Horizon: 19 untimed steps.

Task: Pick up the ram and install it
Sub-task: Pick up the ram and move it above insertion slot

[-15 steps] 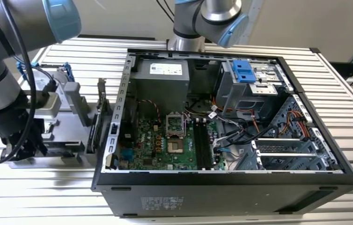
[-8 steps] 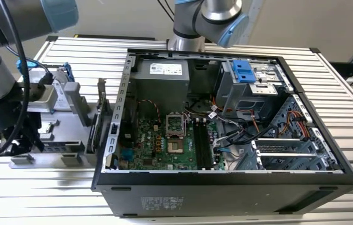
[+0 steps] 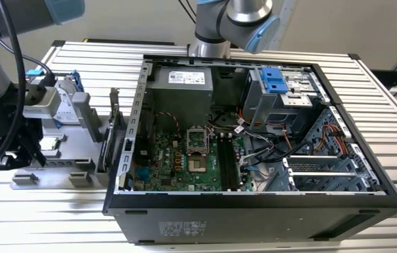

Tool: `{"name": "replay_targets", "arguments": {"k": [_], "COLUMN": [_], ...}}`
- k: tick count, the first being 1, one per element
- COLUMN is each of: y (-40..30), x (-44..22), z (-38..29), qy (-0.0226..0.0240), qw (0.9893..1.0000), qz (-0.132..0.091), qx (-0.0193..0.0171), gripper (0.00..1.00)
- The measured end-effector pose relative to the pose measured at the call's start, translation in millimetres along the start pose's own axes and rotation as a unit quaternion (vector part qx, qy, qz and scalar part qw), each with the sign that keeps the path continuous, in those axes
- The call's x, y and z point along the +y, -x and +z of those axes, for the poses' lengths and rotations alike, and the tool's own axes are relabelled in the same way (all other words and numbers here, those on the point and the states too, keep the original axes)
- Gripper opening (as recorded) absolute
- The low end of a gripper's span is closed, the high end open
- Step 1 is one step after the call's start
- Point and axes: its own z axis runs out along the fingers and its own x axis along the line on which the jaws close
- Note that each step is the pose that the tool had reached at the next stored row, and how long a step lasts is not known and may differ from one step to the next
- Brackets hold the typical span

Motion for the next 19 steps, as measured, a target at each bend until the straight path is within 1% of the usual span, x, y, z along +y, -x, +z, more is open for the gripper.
{"name": "replay_targets", "arguments": {"k": [8,19], "y": [0.1,0.2], "x": [-0.5,-1.4], "z": [-10.9,-31.6], "qy": [0.0000,0.0000], "qw": [1.0000,1.0000], "qz": [0.000,0.000], "qx": [0.0000,0.0000], "gripper": [0.00,0.00]}}
